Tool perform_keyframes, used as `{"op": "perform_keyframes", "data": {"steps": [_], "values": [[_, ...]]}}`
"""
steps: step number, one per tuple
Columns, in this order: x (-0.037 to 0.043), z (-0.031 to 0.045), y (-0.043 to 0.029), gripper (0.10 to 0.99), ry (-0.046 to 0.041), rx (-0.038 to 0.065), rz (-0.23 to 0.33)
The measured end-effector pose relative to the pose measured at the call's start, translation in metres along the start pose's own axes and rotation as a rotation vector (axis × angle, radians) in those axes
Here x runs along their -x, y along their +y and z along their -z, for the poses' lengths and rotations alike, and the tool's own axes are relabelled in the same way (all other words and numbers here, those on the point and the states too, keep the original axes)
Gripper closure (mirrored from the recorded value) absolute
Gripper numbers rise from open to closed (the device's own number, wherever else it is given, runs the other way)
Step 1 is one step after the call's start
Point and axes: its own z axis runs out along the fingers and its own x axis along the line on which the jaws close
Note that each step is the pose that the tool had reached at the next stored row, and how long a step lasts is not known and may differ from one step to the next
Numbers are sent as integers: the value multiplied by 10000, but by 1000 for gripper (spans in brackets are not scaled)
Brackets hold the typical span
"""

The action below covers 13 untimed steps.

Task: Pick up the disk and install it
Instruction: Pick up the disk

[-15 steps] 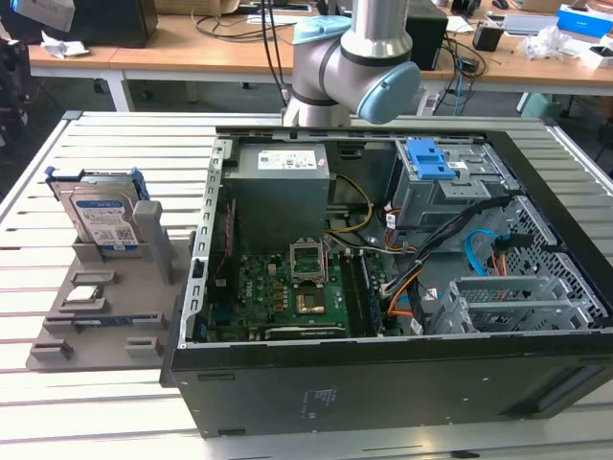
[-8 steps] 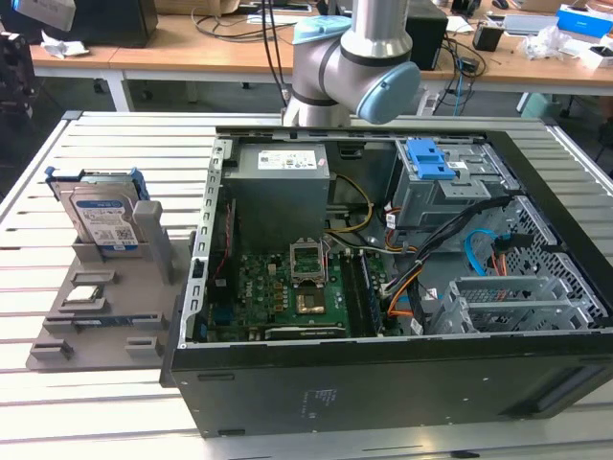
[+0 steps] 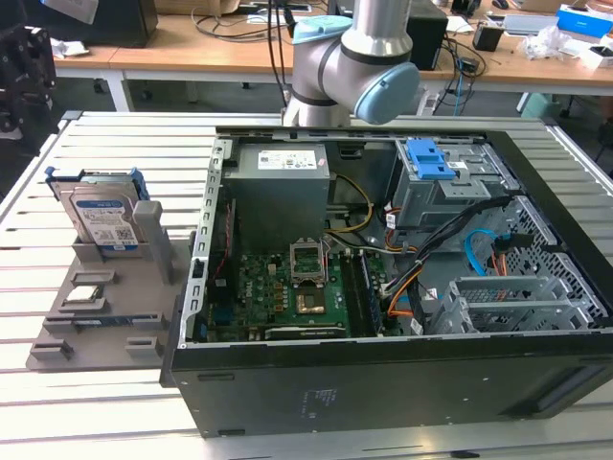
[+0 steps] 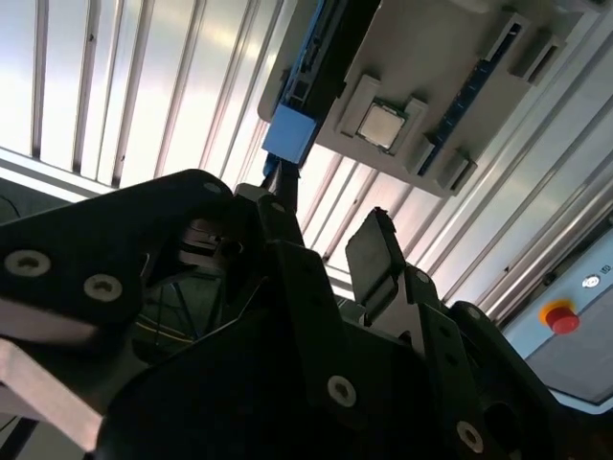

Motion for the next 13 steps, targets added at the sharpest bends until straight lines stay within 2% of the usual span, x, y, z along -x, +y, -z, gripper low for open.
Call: {"op": "perform_keyframes", "data": {"steps": [2,8,13], "values": [[8,1,-24,604,32,-4,-2],[11,-9,-41,604,36,-5,-2],[12,-63,-50,604,36,-4,-2]]}}
